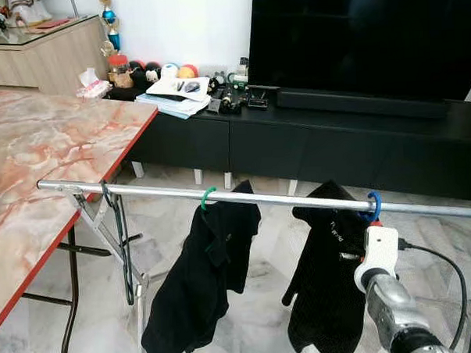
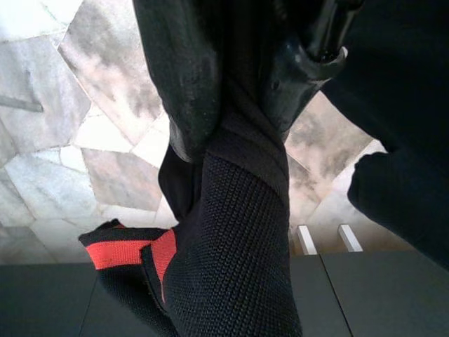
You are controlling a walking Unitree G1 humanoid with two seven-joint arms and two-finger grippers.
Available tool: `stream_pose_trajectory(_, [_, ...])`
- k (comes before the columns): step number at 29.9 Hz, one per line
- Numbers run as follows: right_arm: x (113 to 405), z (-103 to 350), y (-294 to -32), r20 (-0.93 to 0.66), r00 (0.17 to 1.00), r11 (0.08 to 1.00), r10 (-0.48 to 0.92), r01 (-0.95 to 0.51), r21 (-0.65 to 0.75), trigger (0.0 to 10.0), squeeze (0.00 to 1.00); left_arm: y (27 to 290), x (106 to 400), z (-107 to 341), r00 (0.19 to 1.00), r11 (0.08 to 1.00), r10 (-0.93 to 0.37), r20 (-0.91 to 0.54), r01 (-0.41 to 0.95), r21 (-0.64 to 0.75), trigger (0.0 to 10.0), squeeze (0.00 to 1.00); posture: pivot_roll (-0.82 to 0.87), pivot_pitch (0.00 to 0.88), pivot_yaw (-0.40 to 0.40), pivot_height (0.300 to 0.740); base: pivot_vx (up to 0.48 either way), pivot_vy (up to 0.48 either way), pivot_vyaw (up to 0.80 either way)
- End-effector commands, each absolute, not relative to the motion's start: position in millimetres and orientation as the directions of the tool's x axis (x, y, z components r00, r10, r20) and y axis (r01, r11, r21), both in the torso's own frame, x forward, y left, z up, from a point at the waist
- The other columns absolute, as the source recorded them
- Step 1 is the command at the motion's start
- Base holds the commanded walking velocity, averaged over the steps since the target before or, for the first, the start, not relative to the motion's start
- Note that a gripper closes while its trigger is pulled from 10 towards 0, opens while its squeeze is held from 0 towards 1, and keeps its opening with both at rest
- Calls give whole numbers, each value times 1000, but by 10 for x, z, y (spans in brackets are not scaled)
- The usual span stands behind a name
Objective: Hang hanger
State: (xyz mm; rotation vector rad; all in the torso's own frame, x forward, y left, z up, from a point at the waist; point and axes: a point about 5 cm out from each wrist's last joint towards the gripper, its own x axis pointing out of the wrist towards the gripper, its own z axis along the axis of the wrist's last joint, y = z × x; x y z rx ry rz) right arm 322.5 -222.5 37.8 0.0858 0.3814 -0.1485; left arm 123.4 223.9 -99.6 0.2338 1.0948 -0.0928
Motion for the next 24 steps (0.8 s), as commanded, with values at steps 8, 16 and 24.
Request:
stream_pose_trajectory(8, [3144,410,-2286,-271,953,988,-136,152,39,0,0,2250,1188,-1010,441,973,49,-896,182,143,10000,0,132,0,-30,740,0,0,0])
stream_pose_trajectory(16, [3089,448,-2263,-177,979,993,-99,108,42,0,0,2253,1185,-1010,449,975,65,-891,160,152,10000,0,135,0,-37,740,0,0,0])
stream_pose_trajectory(24, [3092,470,-2275,-163,981,994,-103,109,25,0,0,2254,1176,-1013,446,976,67,-893,156,151,10000,0,132,0,-38,740,0,0,0])
